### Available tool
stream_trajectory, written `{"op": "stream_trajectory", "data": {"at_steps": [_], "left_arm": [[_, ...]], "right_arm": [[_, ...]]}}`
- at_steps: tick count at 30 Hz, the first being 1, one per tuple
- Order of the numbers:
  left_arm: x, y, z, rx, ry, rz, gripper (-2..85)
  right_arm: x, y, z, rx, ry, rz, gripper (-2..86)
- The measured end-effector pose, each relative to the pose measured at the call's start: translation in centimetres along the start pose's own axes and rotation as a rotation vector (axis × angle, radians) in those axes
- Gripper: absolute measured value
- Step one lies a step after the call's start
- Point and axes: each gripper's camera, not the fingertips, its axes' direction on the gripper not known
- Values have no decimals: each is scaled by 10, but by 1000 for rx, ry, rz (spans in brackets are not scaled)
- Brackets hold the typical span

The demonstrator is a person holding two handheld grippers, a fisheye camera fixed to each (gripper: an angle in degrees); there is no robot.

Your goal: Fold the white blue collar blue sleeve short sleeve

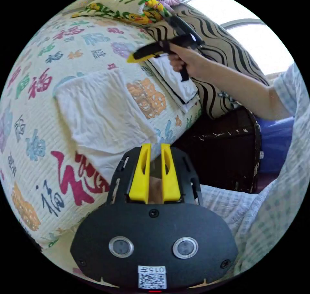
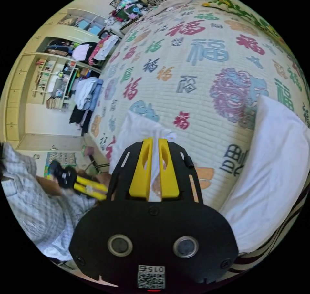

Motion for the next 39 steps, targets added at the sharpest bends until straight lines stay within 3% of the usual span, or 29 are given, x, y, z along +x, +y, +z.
{"op": "stream_trajectory", "data": {"at_steps": [4, 8, 15, 21, 34, 39], "left_arm": [[-48, -10, -19, -34, -174, 33, 64], [-58, -31, 3, -194, -206, 346, 68], [-45, -63, 26, -231, -113, 726, 59], [-52, -76, 41, -295, 3, 786, 64], [-61, -99, 40, -329, 32, 1001, 57], [-74, -105, 40, -384, 81, 1009, 3]], "right_arm": [[-36, -6, 24, -52, -13, -67, 49], [-48, -37, 40, -71, -96, -78, 51], [-45, -72, 56, -182, 16, -65, 49], [-25, -82, 78, -322, 106, 11, 25], [-7, -67, 67, -316, 98, 75, -5], [3, -61, 66, -321, 90, 96, -8]]}}
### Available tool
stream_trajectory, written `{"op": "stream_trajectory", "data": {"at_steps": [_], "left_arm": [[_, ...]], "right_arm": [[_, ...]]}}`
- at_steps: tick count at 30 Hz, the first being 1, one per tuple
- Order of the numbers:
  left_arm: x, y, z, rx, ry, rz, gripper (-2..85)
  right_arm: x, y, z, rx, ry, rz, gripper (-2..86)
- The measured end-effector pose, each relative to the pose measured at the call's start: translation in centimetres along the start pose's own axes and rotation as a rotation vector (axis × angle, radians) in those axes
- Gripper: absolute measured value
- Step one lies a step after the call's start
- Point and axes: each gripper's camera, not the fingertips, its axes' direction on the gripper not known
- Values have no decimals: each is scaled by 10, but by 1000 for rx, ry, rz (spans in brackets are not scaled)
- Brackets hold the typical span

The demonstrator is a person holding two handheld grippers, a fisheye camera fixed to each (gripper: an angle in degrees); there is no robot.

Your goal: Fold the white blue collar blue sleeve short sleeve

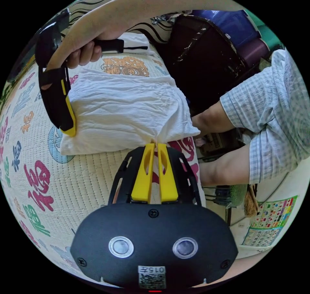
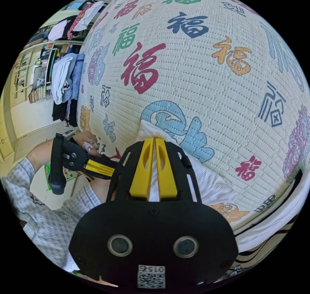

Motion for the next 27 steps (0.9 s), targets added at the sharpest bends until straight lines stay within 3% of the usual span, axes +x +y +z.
{"op": "stream_trajectory", "data": {"at_steps": [4, 7, 12, 15, 23, 27], "left_arm": [[-3, 19, -7, 38, 38, -126, -6], [0, 38, -19, 165, 51, -366, -8], [42, 69, -25, 410, -36, -941, -9], [66, 65, -17, 442, -96, -1100, -9], [35, 60, -1, 372, -71, -1189, 8], [30, 70, -2, 313, 117, -1114, 116]], "right_arm": [[6, 5, 1, -2, 2, 0, -10], [11, 10, 1, 3, -5, 6, -10], [17, 17, 3, 11, 11, -1, -9], [16, 18, 6, -4, 50, -22, -7], [17, 38, 0, 2, 28, -68, 0], [17, 90, -11, 56, 66, -87, 36]]}}
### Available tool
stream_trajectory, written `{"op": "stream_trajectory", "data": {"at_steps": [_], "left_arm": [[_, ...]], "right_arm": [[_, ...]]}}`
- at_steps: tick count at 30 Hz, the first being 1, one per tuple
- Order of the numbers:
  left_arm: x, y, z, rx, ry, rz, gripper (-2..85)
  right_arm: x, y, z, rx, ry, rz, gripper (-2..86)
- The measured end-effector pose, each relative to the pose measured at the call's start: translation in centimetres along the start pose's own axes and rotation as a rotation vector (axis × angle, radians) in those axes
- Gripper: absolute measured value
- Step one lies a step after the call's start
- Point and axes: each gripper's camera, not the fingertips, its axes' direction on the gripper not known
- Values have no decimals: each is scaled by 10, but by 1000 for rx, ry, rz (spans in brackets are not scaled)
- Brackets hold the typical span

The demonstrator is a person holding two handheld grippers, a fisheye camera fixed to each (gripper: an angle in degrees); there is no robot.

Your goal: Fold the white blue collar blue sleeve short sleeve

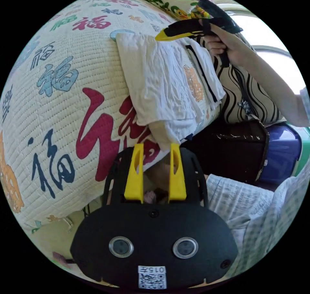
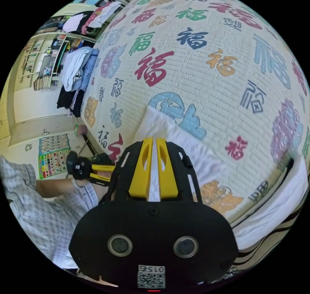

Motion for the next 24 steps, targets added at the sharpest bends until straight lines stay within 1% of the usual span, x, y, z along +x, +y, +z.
{"op": "stream_trajectory", "data": {"at_steps": [2, 4, 5, 6, 8, 10, 12, 13, 15, 17, 21, 23, 24], "left_arm": [[1, 5, -9, -49, -8, 41, 123], [1, 10, -27, -21, -40, 36, 121], [1, 10, -42, 22, -54, 24, 118], [1, 6, -55, 77, -73, 4, 117], [0, -4, -67, 158, -97, -28, 113], [-4, -18, -67, 171, -95, -60, 102], [-10, -31, -51, 50, -82, -76, 45], [-10, -31, -48, 25, -87, -81, 36], [-1, -22, -48, 33, -63, -40, 11], [8, -12, -49, 14, -93, -24, 5], [11, 8, -45, 12, -147, -77, 11], [6, 12, -52, 14, -109, -116, 24], [3, 14, -61, 10, -66, -133, 45]], "right_arm": [[1, 27, 4, -18, 15, 28, 52], [5, 63, 13, -34, 54, 121, 66], [7, 71, 17, -36, 63, 157, 71], [11, 86, 24, -34, 55, 239, 81], [17, 103, 38, -21, -16, 340, 82], [20, 111, 59, -55, -74, 399, 68], [20, 112, 70, -105, -40, 405, 35], [19, 113, 70, -106, -25, 386, 15], [23, 119, 66, -96, 26, 395, 4], [29, 126, 62, -87, 54, 389, 1], [37, 132, 82, -134, -127, 380, 15], [31, 130, 88, -142, -153, 356, 37], [28, 130, 84, -109, -149, 358, 52]]}}
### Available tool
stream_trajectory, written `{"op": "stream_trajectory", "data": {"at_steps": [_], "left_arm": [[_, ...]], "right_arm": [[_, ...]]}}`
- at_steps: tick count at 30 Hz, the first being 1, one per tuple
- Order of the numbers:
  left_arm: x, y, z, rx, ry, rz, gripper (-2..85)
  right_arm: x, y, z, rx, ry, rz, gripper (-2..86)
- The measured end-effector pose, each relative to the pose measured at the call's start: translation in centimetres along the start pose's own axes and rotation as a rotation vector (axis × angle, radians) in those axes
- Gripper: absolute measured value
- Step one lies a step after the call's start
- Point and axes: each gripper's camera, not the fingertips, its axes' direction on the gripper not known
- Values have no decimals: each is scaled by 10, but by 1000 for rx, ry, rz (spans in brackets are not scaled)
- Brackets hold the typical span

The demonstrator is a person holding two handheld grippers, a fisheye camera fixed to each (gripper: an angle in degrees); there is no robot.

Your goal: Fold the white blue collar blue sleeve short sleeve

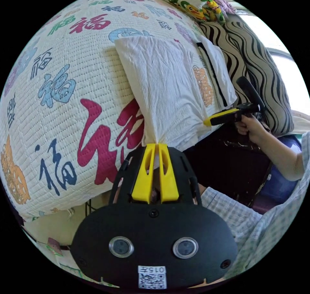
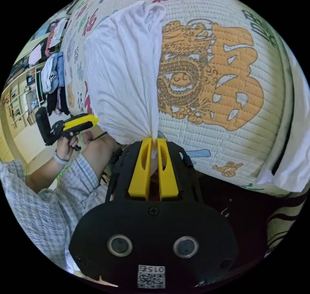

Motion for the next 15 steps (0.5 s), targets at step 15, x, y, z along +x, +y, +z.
{"op": "stream_trajectory", "data": {"at_steps": [15], "left_arm": [[-34, -20, -75, 238, 34, 6, 145]], "right_arm": [[-52, -102, -11, 363, -92, 12, 130]]}}
